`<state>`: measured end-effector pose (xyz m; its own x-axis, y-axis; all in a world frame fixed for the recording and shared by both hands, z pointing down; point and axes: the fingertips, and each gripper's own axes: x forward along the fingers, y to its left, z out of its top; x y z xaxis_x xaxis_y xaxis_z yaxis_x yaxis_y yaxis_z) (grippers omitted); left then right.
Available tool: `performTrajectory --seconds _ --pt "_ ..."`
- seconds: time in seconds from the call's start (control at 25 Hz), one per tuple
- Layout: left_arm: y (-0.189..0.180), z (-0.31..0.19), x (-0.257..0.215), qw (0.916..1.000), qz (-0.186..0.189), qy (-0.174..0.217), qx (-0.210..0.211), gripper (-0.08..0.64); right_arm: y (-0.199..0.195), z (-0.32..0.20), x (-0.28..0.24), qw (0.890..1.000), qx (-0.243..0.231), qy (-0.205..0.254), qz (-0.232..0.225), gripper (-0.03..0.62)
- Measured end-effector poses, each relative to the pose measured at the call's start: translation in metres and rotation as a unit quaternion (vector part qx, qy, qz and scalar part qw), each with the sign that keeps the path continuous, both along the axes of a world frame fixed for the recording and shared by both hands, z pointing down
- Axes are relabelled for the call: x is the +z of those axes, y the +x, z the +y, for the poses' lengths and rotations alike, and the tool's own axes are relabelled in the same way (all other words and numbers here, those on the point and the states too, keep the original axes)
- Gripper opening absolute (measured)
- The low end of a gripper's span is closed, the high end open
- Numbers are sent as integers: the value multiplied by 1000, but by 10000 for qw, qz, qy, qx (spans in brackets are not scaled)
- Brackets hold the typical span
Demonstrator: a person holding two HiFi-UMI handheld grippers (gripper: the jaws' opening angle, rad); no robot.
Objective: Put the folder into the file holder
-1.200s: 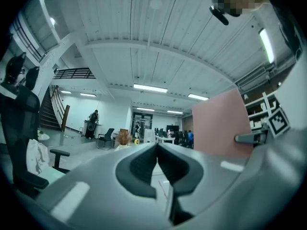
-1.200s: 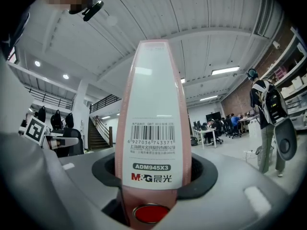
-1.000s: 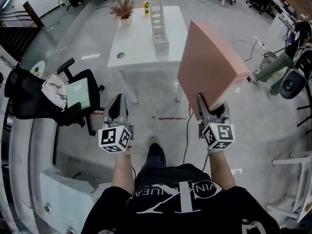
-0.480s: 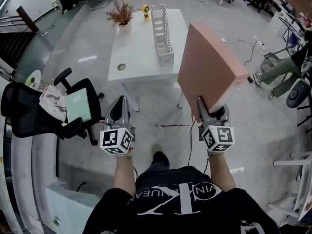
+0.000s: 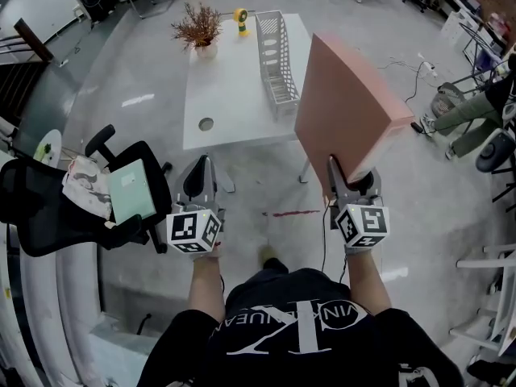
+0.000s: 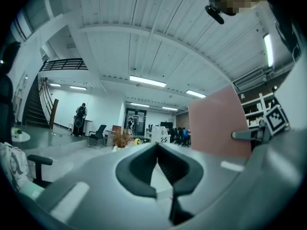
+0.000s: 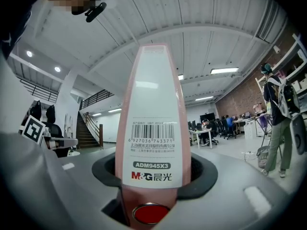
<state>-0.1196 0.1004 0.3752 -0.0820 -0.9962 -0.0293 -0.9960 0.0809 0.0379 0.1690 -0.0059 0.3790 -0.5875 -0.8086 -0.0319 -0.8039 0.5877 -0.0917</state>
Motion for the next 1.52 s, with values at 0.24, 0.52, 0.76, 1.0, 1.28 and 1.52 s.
performTrajectory --seconds 0.24,0.52,0.76,1.0,1.28,1.52 --pt "-26 -19 10 9999 85 -35 72 0 -24 -13 -3 9999 46 93 41 285" --pt "-22 -33 21 9995 200 -93 232 0 -29 -21 -11 9998 75 186 -12 285" --pt "-25 -53 17 9994 180 -105 280 0 -39 -45 -29 9993 28 310 -215 285" --pt "-47 -81 15 9996 127 -87 217 0 -63 -82 -35 9988 9 402 -267 285" --pt "-61 -131 14 9996 90 -96 248 0 -94 -136 -42 9985 -37 440 -310 287" --pt "-82 -172 11 9997 47 -87 230 0 -123 -174 -44 9984 7 476 -291 287"
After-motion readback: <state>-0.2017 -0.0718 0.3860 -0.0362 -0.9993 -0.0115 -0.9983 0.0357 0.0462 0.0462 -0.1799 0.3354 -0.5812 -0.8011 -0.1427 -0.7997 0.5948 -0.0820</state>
